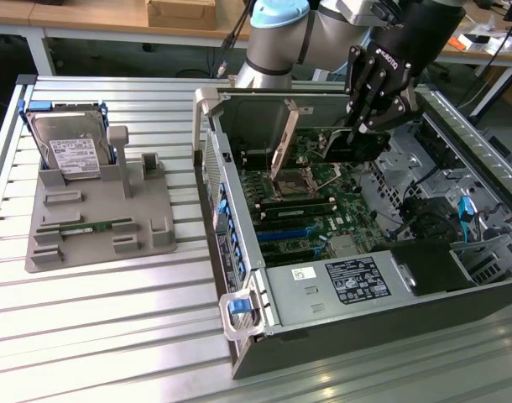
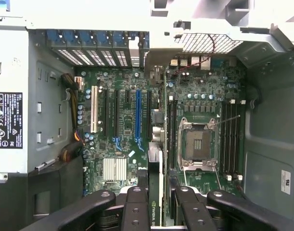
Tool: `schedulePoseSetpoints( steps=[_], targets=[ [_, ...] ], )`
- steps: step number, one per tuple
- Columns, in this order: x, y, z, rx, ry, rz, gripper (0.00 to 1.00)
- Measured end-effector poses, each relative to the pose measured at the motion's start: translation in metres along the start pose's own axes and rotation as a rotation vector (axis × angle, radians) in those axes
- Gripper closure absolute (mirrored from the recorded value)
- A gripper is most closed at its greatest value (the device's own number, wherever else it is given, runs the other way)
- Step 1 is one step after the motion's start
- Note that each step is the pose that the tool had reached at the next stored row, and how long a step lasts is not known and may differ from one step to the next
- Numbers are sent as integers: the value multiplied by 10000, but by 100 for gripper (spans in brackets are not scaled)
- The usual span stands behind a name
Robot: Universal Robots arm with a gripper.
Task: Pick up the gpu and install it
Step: 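Insert the gpu into the slot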
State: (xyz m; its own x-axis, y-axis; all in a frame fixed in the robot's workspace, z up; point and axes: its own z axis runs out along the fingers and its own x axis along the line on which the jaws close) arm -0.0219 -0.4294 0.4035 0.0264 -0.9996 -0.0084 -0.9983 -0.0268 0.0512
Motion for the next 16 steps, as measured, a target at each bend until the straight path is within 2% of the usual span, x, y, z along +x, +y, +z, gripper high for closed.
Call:
schedulePoseSetpoints(
  steps=[12, 16],
  targets=[
    [0, -1, 33, 0, -1, 1, 74],
    [5, -4, 77, 0, 0, 0, 74]
  ],
)
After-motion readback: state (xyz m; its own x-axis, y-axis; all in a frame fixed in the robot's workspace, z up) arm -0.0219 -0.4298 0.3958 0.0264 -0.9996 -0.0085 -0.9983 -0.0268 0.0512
